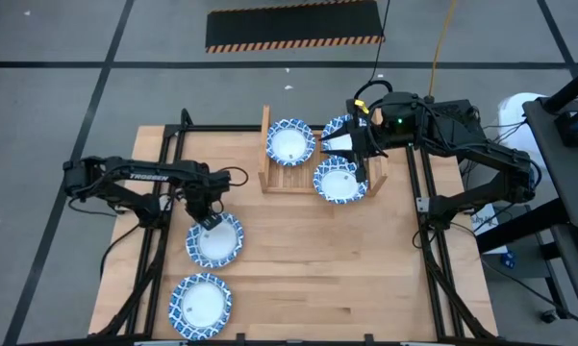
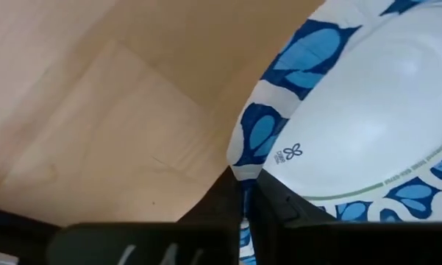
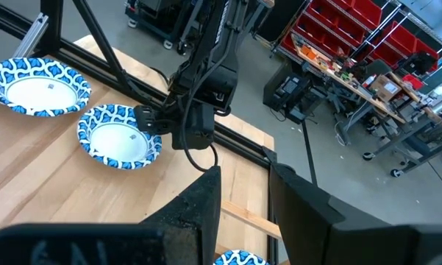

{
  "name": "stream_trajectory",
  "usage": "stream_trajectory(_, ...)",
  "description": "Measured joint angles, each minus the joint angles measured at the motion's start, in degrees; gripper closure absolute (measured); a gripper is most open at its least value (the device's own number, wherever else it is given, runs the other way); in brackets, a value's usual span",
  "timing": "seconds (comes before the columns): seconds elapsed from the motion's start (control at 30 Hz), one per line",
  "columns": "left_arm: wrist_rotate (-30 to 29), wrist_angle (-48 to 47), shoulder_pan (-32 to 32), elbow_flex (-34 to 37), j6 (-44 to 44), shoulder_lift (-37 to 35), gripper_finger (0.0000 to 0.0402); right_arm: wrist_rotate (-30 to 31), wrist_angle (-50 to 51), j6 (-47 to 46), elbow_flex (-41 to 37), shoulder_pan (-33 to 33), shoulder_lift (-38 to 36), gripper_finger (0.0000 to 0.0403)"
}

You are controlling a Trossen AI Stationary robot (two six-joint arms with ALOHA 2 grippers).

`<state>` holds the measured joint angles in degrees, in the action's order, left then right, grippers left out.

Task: Place and stack bowls onto a shelf
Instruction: Stack the right blue patterned bowl on top of the other blue patterned bowl on the shelf

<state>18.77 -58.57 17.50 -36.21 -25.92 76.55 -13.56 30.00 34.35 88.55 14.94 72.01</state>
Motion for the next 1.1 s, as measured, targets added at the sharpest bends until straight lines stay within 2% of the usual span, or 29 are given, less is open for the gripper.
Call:
stream_trajectory(0.17, 3.55, 0.09, -0.04, -1.07, 0.14, 0.03, 0.0397, 0.01, 0.09, 0.00, -0.02, 0.00, -1.20, 0.0289)
stream_trajectory(0.37, 3.93, 0.04, -0.02, -6.80, -0.10, -0.47, 0.0399, 0.07, 0.32, -0.69, -0.02, 0.01, -4.49, 0.0289)
stream_trajectory(0.6, 3.11, 0.15, -0.02, -19.08, -0.39, -0.50, 0.0399, 0.18, 3.55, -0.87, 0.00, 0.01, -7.85, 0.0289)
stream_trajectory(0.8, -2.36, 0.16, 0.11, -31.46, -0.50, -0.09, 0.0399, 0.25, 5.53, -2.61, 0.00, 0.04, -9.01, 0.0289)
stream_trajectory(1.0, -7.17, 0.27, 2.45, -42.91, -0.13, 4.29, 0.0399, 0.24, 6.85, -2.34, 0.00, 0.04, -10.02, 0.0289)
stream_trajectory(1.1, -7.33, 0.02, 4.96, -47.44, -0.18, 7.85, 0.0399, 0.26, 6.90, -2.29, 0.00, 0.04, -10.70, 0.0289)
